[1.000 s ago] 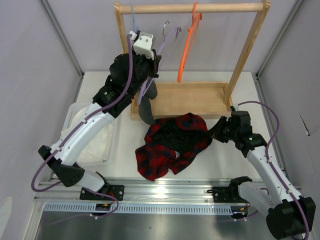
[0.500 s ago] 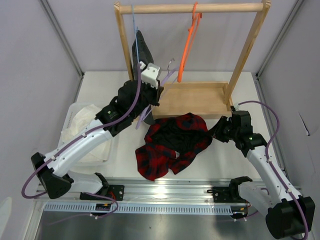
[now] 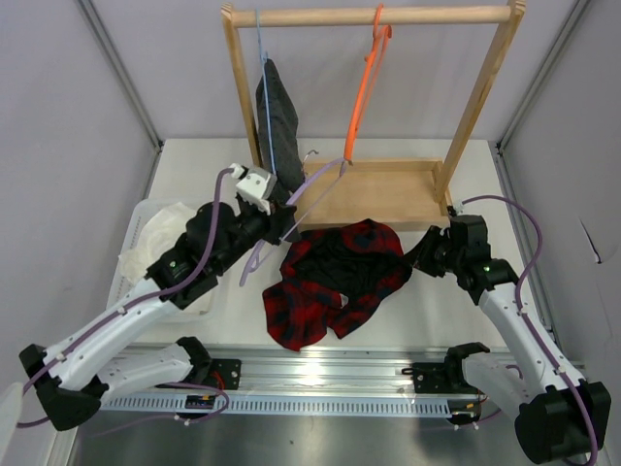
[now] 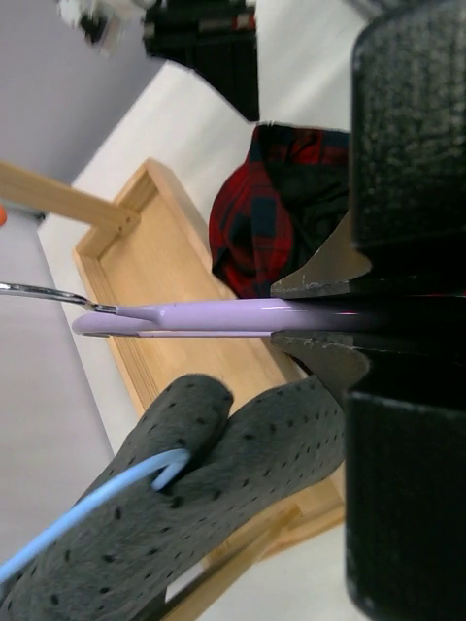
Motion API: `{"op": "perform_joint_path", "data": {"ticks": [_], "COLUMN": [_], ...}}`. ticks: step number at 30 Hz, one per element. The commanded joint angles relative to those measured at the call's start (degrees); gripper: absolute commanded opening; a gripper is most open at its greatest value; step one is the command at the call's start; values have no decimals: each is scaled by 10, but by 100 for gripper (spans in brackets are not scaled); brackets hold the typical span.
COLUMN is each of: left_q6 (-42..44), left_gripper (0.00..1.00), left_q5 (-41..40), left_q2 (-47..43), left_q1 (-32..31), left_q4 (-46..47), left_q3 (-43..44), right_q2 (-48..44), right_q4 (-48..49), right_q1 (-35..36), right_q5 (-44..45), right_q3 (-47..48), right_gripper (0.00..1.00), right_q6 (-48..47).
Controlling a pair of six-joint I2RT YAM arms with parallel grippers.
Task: Place the skirt on the hanger
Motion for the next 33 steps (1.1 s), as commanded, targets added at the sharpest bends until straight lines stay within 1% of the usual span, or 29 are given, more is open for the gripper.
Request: {"op": "perform_joint_path", "data": {"ticks": [1,6,7,8,9,10,14,16,20,23,26,30,33], "left_q6": [-23,-66,-74,-82,-98,-106,-136,-138,-153,-162,-165,-164,-170], "left_gripper": [0,0,0,0,0,0,0,0,0,0,0,0,0], "left_q5": [63,113,139,150,163,183,220,231,279,290,296,289,292], "left_q2": [-51,-112,-119,-125,-129,-137,-155,-166,-185,-186,-192,-203,-214], "left_q1": [-3,-3,-3,-3,-3,-3,-3,-3,-3,-3,-3,-3,-3], "left_q4": [55,96,110,112,134,151,184,194,223,237,240,230,241], "left_q3": [-36,-113,-129,-138,-154,-167,-200,-222,-252,-269,-287,-312,-326], "right_q2": [-10,-23,-27,-28,-29,-29,-50,-57,-68,-70,-70,-72,-65], "right_q4": [-10,-11,-12,-18,-24,-27,-42,-48,-58,-53,-58,-71,-77], "right_q1": [-2,-3,-1,-2,0,2,18,24,48,59,76,79,80], "right_q5": [-1,-17,-25,-30,-32,-30,-12,-6,16,18,39,67,69], "right_q3": [25,23,23,23,26,25,19,15,8,2,1,8,11], "right_gripper": [23,21,21,21,20,20,20,20,20,20,20,21,21], "right_q6": [-17,-21,-24,-27,-30,-32,-32,-28,-24,-17,-12,-17,-17]}}
